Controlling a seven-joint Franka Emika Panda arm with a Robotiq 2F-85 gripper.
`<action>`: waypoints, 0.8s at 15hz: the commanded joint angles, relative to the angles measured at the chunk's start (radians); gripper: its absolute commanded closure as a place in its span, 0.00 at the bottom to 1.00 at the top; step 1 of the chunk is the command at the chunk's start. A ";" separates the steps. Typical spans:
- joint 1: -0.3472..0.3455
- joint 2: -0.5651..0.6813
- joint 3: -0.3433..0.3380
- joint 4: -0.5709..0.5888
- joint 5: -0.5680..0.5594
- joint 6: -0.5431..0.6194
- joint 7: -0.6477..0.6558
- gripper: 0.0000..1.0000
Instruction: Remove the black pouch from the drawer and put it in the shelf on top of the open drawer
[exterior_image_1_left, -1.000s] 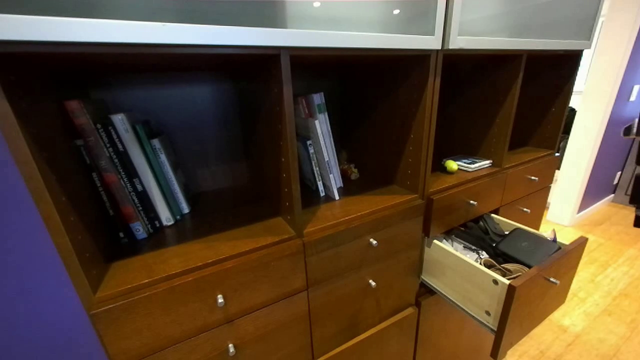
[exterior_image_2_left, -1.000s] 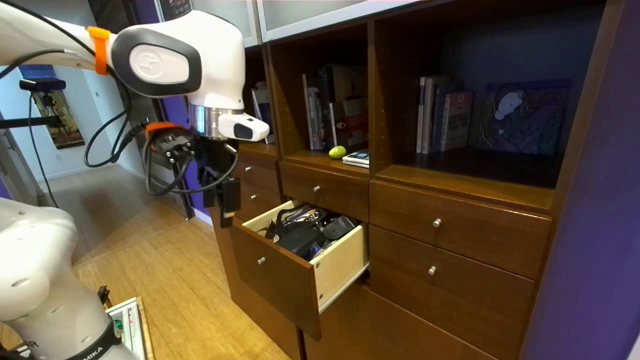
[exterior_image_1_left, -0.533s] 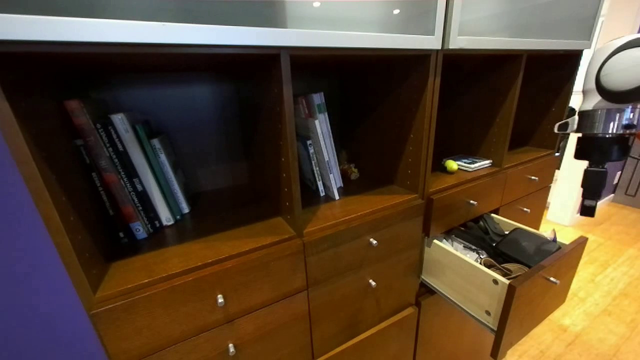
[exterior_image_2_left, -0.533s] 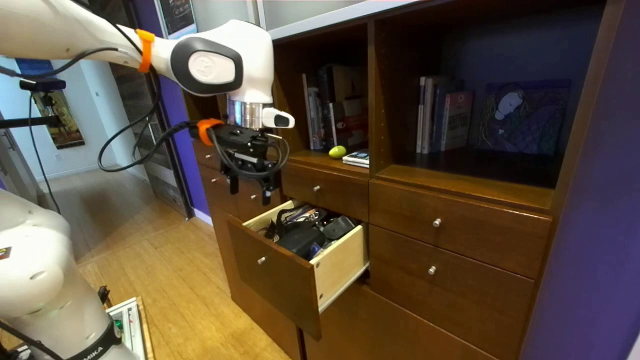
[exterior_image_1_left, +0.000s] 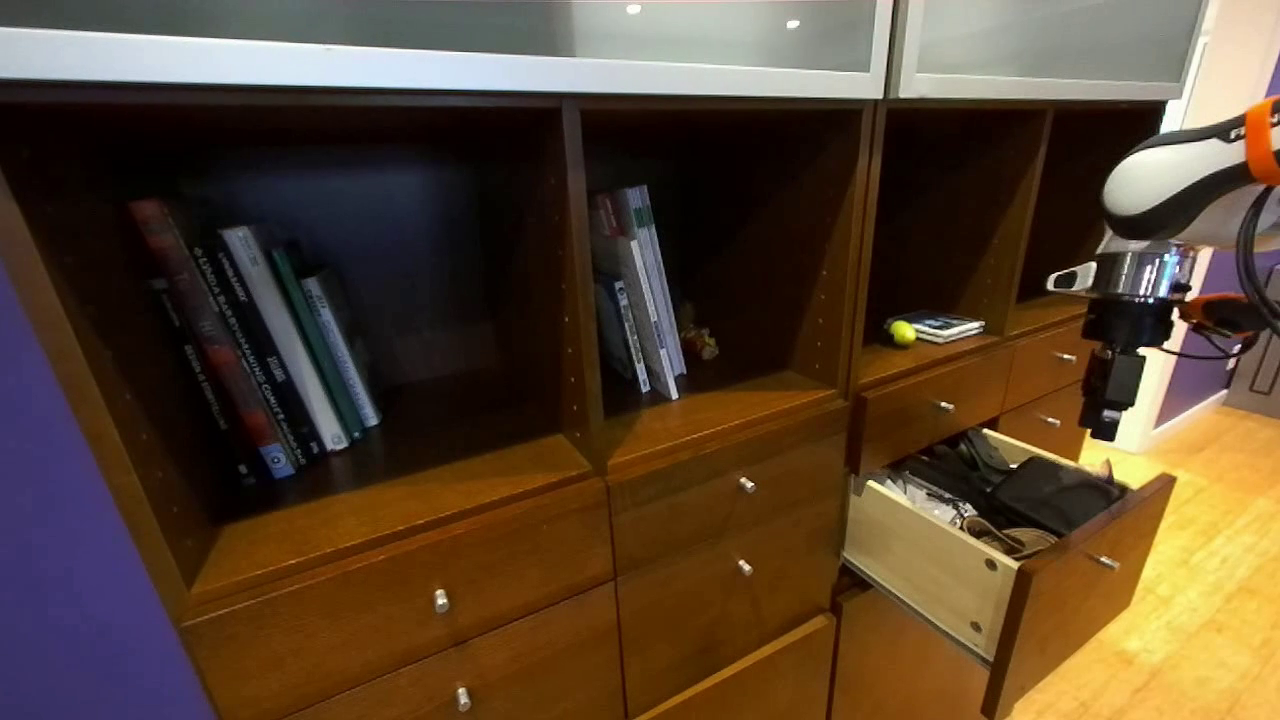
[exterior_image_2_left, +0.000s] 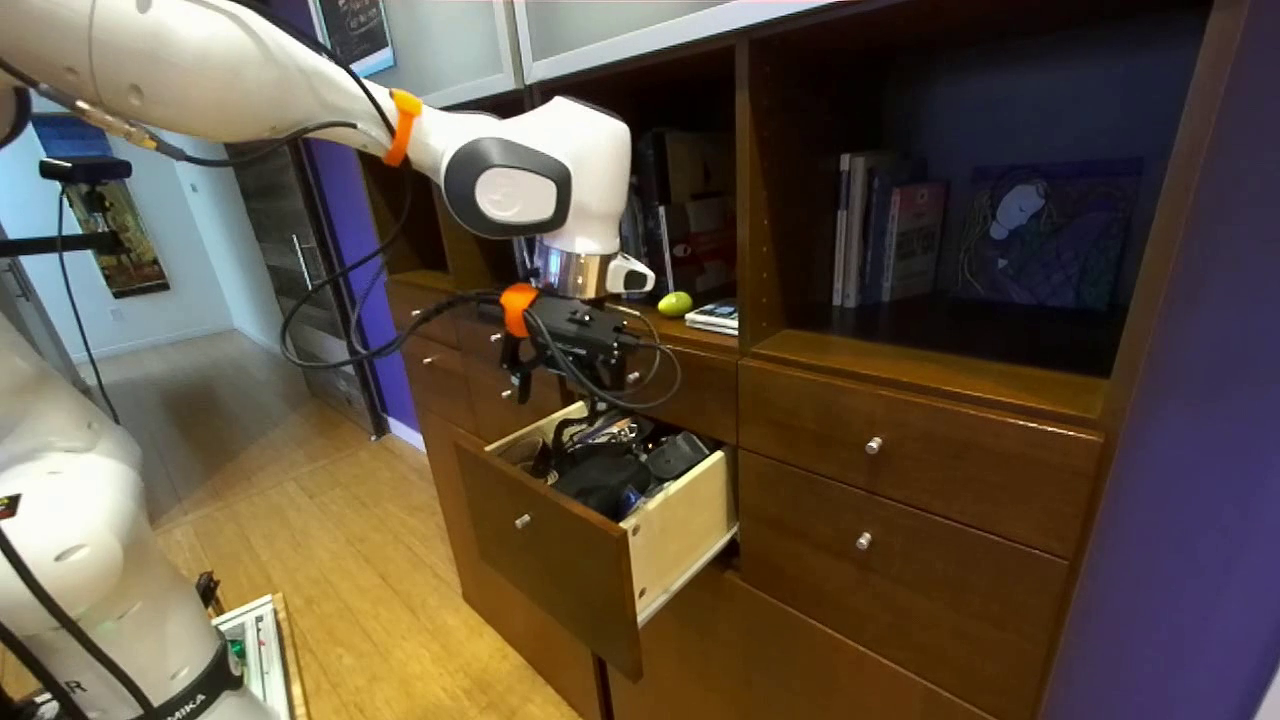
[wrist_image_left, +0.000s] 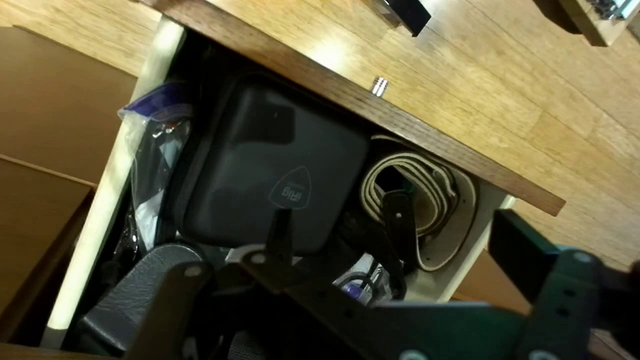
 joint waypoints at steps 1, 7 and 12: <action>-0.048 0.022 0.038 0.012 0.015 -0.003 -0.021 0.00; -0.063 0.074 0.036 0.038 0.073 0.038 -0.050 0.00; -0.099 0.148 0.037 0.035 0.155 0.151 -0.105 0.00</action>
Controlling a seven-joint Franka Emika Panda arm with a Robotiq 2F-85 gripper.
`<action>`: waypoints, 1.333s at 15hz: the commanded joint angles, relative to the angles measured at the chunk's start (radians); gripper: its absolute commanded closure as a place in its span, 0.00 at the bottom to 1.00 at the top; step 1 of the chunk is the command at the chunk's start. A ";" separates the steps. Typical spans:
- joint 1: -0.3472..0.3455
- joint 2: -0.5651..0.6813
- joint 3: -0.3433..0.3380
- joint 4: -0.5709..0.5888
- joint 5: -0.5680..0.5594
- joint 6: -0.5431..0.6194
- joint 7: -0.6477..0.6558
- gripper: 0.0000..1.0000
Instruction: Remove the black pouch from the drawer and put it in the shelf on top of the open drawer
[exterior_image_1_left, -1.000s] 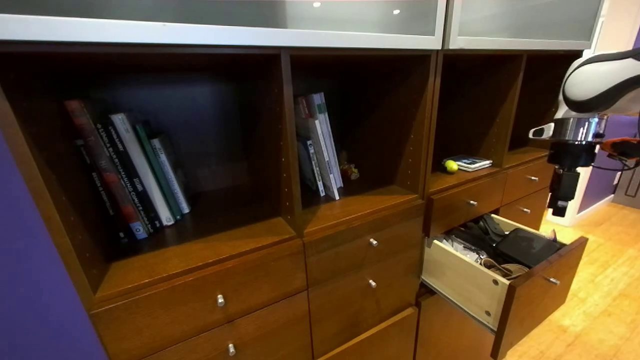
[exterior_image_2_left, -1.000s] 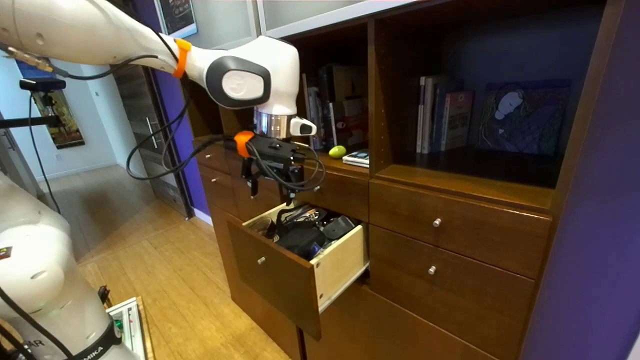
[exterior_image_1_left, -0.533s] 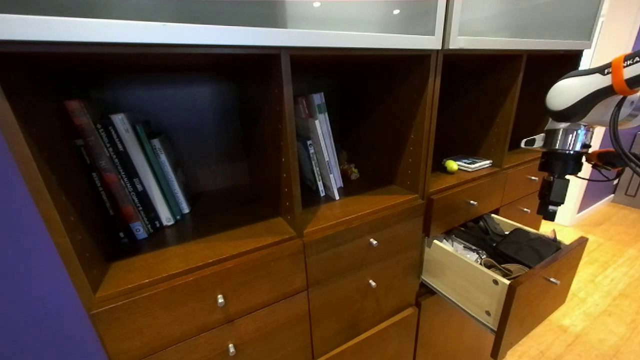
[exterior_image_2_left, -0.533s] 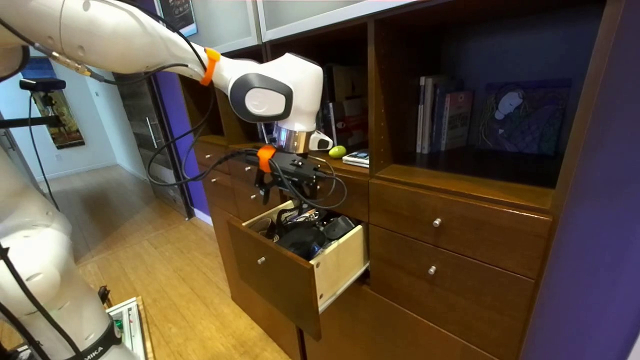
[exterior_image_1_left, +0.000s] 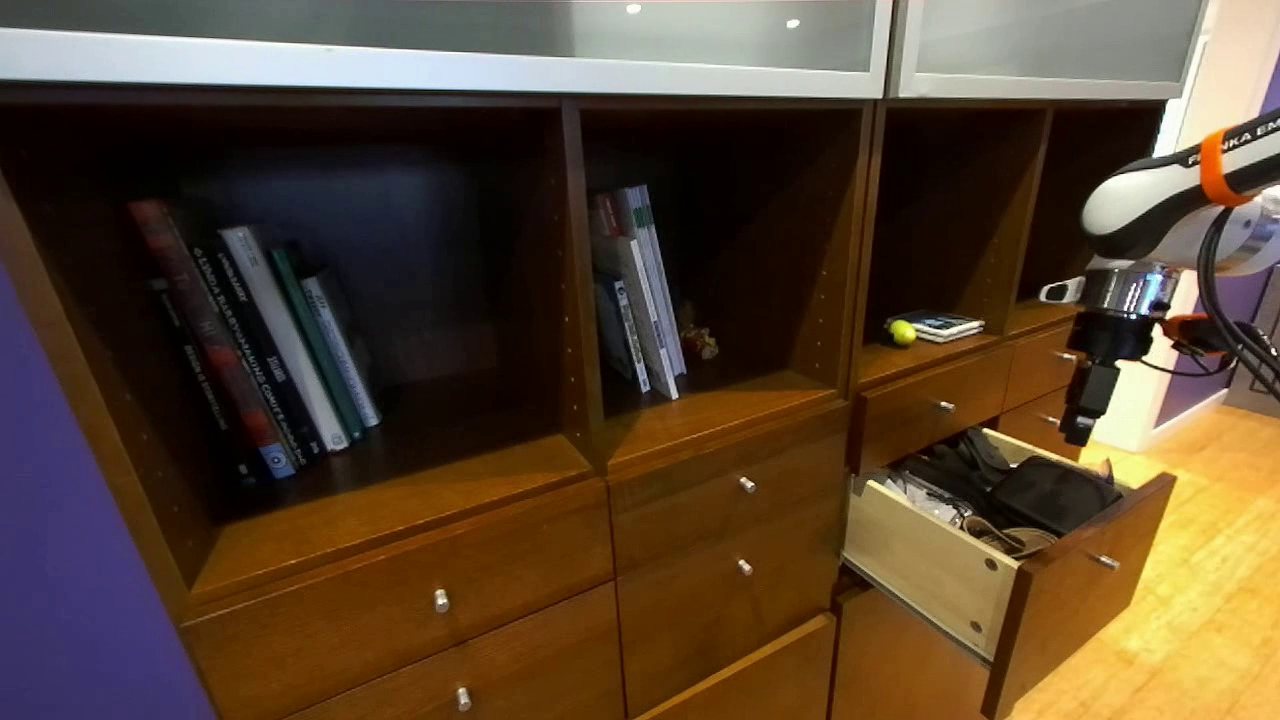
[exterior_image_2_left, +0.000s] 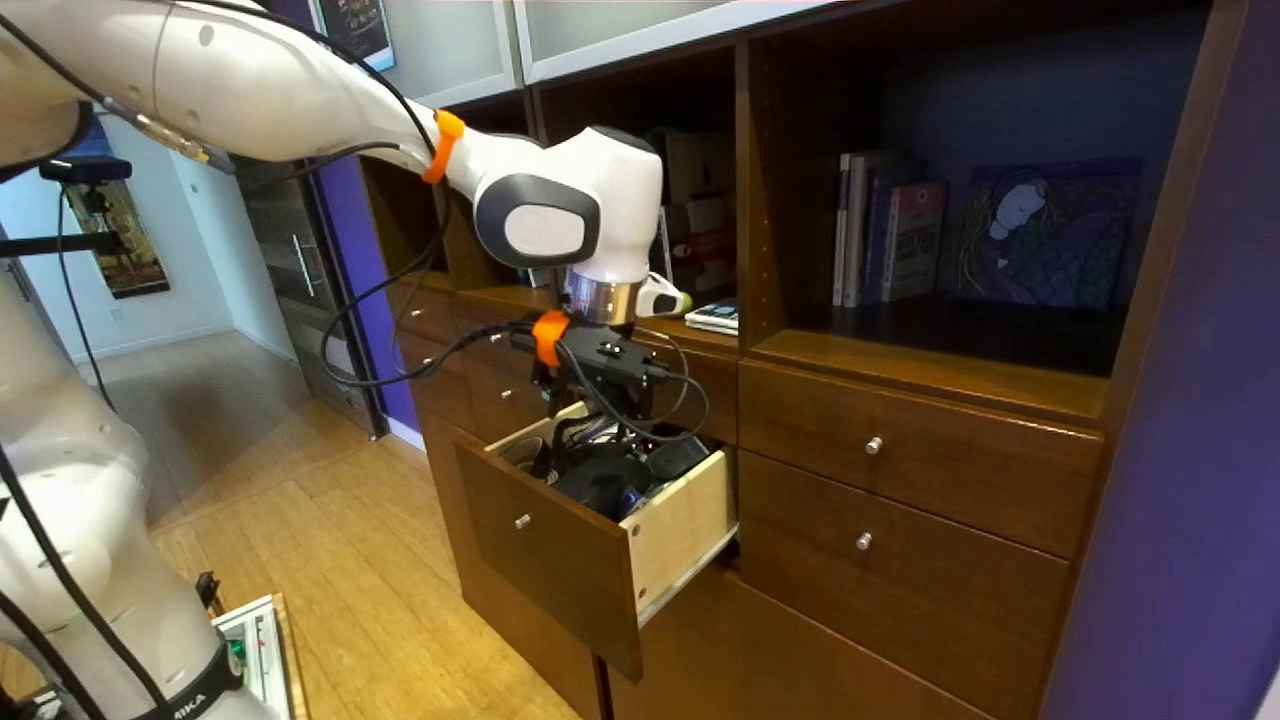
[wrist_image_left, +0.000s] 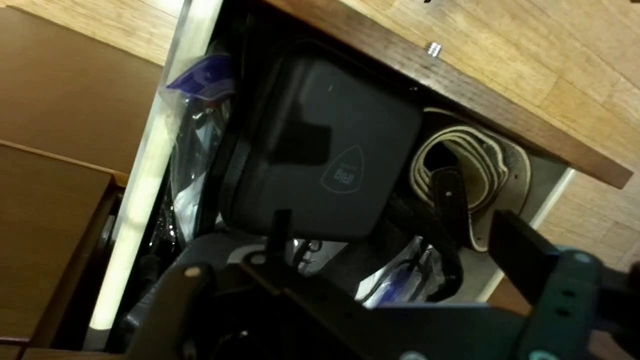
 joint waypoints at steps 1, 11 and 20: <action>-0.045 0.067 0.016 0.012 0.094 0.062 -0.075 0.00; -0.125 0.188 0.059 0.004 0.266 0.246 -0.203 0.00; -0.149 0.224 0.089 0.025 0.226 0.080 -0.176 0.00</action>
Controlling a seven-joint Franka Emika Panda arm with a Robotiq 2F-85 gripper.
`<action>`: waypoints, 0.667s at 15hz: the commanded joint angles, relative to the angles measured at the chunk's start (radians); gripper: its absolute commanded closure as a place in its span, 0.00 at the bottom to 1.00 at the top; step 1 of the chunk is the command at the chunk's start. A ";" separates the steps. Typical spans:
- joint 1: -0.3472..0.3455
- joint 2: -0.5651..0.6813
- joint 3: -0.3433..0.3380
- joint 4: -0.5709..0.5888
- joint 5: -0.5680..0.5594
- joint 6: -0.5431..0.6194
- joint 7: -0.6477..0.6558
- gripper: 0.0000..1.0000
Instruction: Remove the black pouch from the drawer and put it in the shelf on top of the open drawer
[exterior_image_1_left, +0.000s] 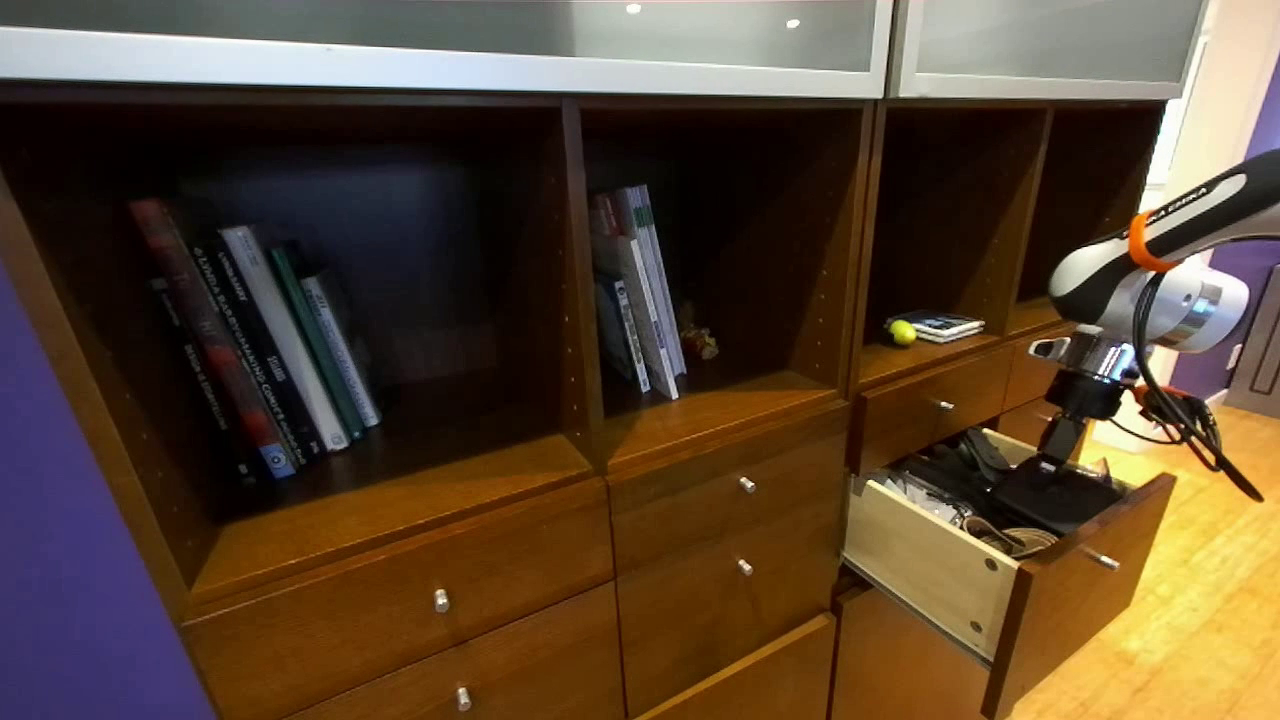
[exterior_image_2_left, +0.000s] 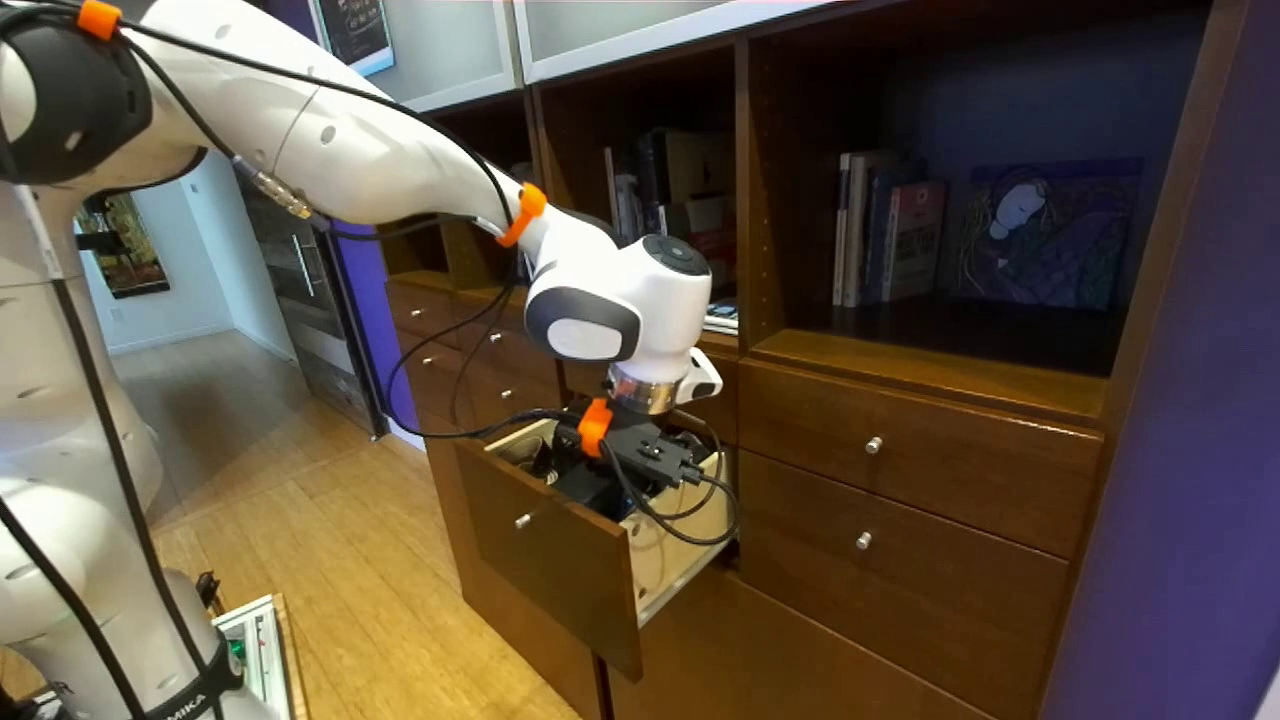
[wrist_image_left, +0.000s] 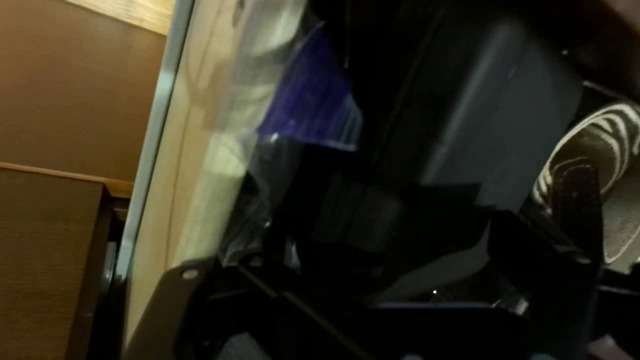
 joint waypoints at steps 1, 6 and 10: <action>-0.030 0.001 0.022 0.027 -0.009 -0.125 0.003 0.00; -0.046 -0.015 0.016 0.084 -0.011 -0.266 0.004 0.00; -0.050 -0.005 0.017 0.108 -0.006 -0.311 0.002 0.26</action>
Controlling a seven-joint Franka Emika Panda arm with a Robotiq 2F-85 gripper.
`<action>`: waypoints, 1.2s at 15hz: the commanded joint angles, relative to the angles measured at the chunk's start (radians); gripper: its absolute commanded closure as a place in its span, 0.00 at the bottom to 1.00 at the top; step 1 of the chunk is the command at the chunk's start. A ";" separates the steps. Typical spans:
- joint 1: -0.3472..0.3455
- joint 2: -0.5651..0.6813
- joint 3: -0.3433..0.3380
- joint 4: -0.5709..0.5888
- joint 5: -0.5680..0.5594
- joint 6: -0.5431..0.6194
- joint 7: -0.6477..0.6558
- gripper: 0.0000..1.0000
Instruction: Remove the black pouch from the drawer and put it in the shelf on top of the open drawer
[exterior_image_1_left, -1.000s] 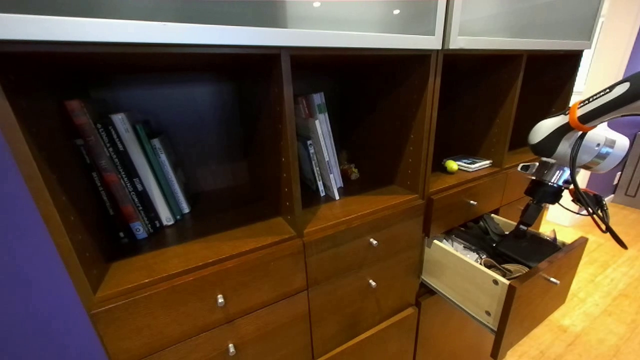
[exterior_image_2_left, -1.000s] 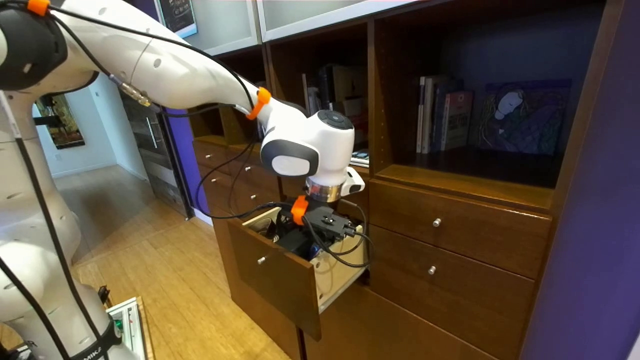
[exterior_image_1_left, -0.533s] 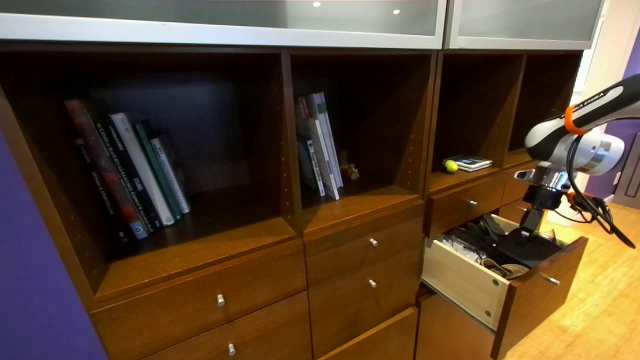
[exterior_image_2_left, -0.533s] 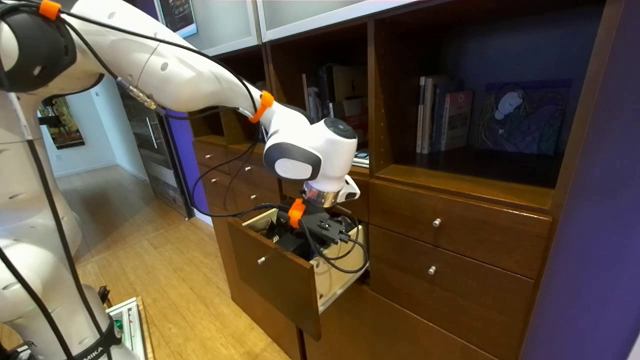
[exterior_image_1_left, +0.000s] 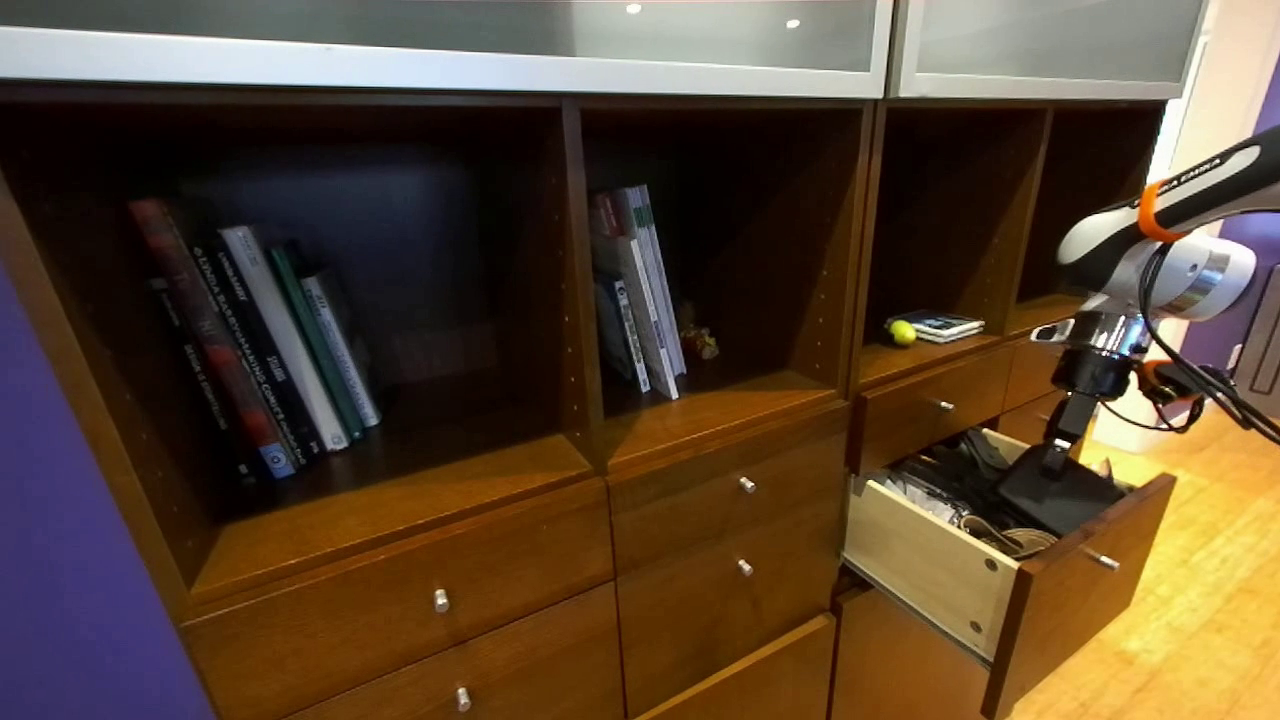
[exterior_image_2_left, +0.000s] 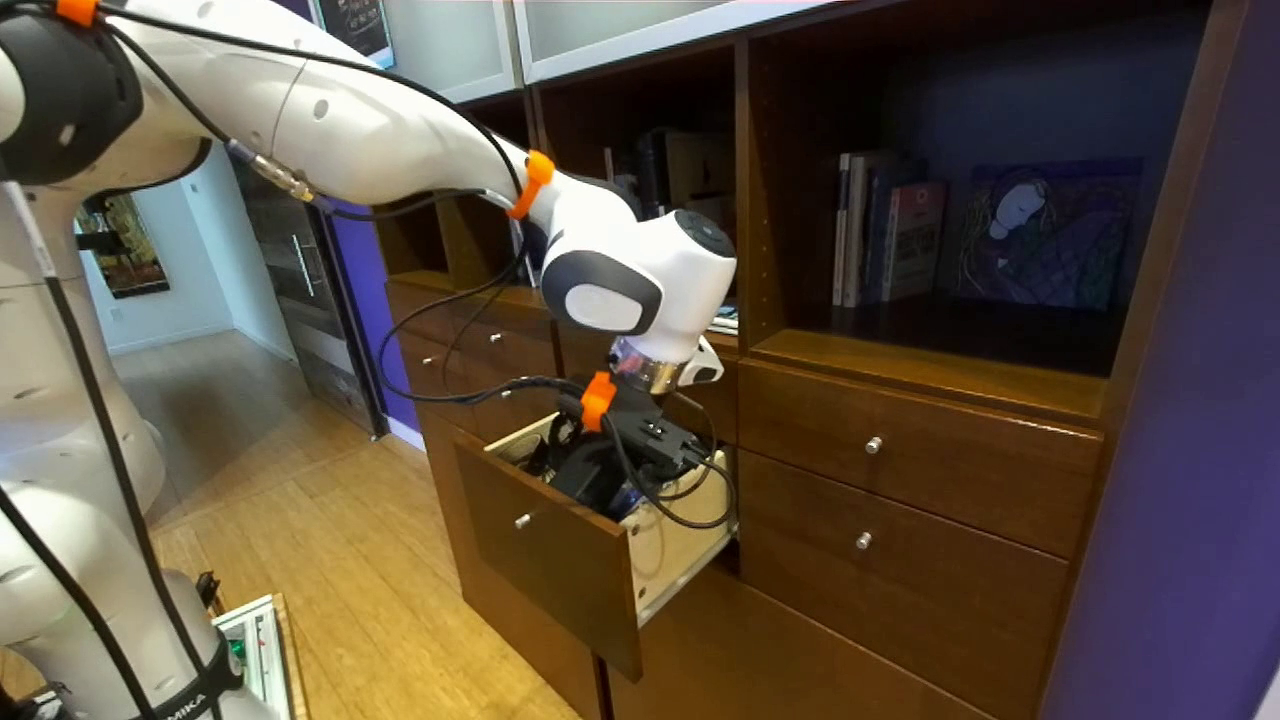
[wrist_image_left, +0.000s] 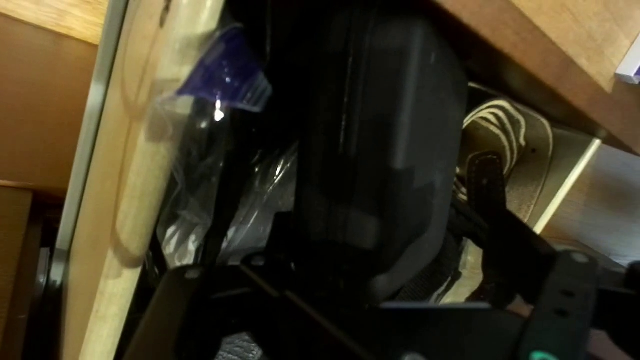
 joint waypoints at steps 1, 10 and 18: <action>-0.016 -0.006 0.016 0.011 -0.008 -0.069 0.001 0.28; -0.020 -0.029 0.013 0.029 -0.011 -0.084 0.000 0.73; -0.042 -0.069 -0.003 0.147 0.103 -0.345 0.109 0.78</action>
